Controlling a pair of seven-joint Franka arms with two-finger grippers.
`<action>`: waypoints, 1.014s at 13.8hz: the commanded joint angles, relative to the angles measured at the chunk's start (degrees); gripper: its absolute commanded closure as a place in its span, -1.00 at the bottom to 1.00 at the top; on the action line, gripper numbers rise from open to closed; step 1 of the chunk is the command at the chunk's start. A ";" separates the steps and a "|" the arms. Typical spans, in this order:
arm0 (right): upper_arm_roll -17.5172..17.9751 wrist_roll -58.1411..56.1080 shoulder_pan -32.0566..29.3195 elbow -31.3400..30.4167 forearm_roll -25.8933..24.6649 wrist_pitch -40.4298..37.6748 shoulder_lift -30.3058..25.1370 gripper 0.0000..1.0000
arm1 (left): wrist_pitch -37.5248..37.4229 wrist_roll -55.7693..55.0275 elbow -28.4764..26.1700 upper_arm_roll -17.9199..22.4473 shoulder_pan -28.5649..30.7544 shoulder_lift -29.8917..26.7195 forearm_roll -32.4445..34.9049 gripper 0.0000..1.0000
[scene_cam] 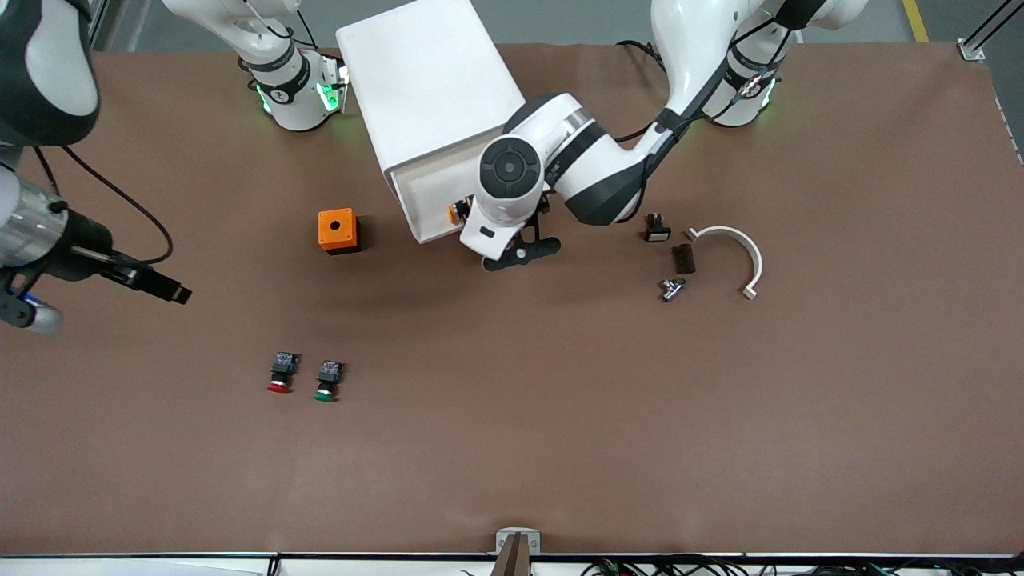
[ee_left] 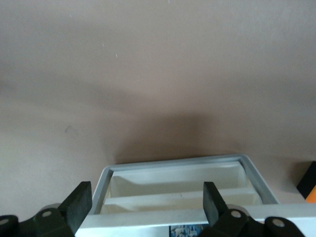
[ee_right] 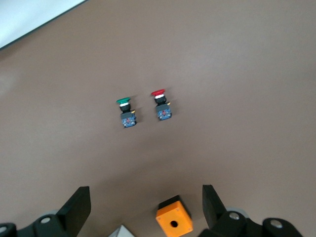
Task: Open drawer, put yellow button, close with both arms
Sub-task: 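Push the drawer shut with the left gripper while the right gripper retracts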
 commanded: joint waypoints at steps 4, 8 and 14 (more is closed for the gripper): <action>1.07 -10.77 -3.03 -1.57 -5.77 -1.40 -4.84 -1.00 | -0.36 -5.29 -2.86 -4.54 -2.12 -0.33 -0.73 -0.99; 1.33 -10.95 -3.29 -6.49 -5.87 -1.13 -8.62 -1.00 | -0.36 -5.73 -4.61 -5.17 -3.61 -0.07 -2.40 -0.99; 1.77 -13.85 -4.08 -13.97 -6.92 1.32 -14.42 -1.00 | -0.63 -9.24 -4.97 -4.20 -1.86 -1.47 -1.79 -0.99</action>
